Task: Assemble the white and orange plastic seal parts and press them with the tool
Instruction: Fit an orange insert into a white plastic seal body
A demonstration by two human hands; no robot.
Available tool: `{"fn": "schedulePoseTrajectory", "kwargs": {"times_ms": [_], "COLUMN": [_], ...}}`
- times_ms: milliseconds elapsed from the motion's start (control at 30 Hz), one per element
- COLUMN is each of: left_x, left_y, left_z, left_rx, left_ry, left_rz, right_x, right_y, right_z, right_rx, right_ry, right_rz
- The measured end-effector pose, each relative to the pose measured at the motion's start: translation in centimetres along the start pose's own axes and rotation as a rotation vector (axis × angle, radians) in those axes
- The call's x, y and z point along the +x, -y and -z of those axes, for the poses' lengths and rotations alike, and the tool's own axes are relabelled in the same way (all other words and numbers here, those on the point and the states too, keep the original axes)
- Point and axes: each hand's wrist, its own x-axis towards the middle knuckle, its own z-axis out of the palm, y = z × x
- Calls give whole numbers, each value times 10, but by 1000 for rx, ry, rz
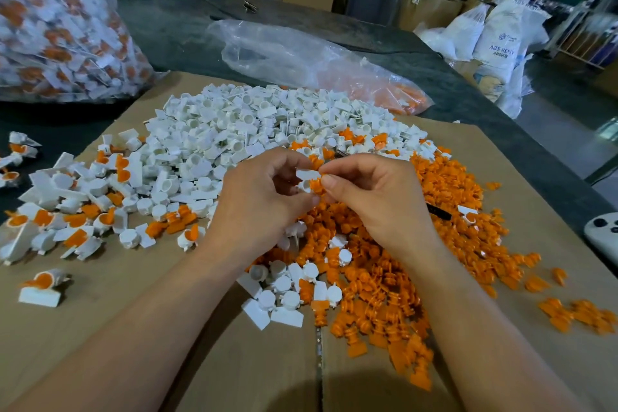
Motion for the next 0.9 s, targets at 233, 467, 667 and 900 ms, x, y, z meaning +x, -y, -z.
{"fn": "schedulePoseTrajectory", "kwargs": {"times_ms": [233, 467, 667, 900], "left_x": [0, 2, 2, 2], "left_y": [1, -1, 4, 4], "left_z": [-2, 3, 4, 4], "left_rx": [-56, -478, -490, -539], "left_ry": [4, 129, 163, 182], "left_rz": [-1, 116, 128, 149], "right_x": [-1, 0, -1, -2], "right_y": [-1, -1, -1, -3], "right_z": [0, 6, 7, 6], "right_rx": [-51, -79, -152, -264], "right_ry": [5, -3, 15, -5], "right_rz": [-15, 23, 111, 295]}}
